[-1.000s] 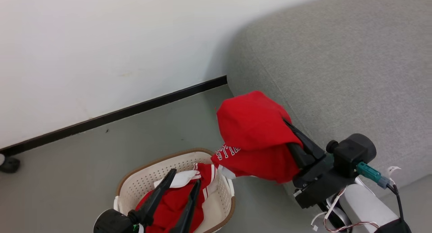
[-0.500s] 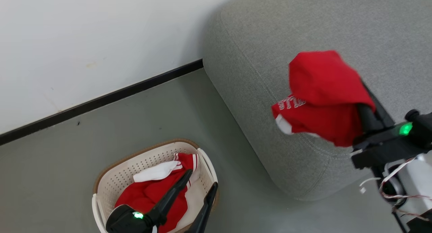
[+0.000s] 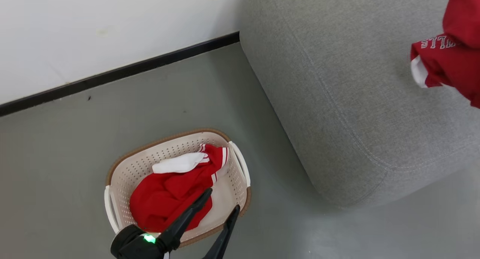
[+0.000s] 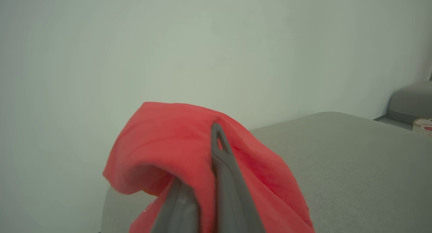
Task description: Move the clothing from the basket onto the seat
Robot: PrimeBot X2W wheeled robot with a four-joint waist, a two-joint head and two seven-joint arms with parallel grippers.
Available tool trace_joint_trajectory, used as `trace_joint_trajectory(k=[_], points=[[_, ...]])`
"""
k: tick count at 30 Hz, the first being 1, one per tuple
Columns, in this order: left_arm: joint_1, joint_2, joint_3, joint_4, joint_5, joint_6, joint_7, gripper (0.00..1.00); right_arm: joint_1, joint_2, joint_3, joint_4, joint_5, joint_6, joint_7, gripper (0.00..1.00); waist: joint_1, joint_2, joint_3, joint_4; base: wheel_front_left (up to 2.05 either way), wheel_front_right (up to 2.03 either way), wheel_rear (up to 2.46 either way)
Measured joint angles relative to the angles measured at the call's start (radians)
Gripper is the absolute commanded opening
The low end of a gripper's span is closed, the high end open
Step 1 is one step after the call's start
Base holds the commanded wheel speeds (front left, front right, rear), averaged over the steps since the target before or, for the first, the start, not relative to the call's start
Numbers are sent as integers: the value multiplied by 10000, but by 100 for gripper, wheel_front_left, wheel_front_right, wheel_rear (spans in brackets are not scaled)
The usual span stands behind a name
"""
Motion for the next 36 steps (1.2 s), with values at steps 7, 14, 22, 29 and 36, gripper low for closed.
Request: trace_joint_trajectory(k=[7,14,22,29,36], points=[[8,518,351,-314,10,6,161,100,-1187,-140,-665,855,253,-259,-2,0,1,0,760,323,0,0,0],[91,1087,936,-817,6,134,265,100,-1563,-301,-1356,1639,479,-598,-27,0,1,1,1730,621,0,0,0],[273,1653,1522,-1429,-6,364,441,100,-1832,125,-1634,2180,727,-786,-29,0,2,1,2773,743,0,0,0],[214,1766,1687,-1595,-12,370,481,100,-1904,577,-1751,2475,660,-961,-31,0,2,1,3582,743,0,0,0],[-8,1565,1655,-1409,-71,372,464,100,-1959,568,-1653,2972,117,-943,-29,97,0,1,3628,768,0,0,0]])
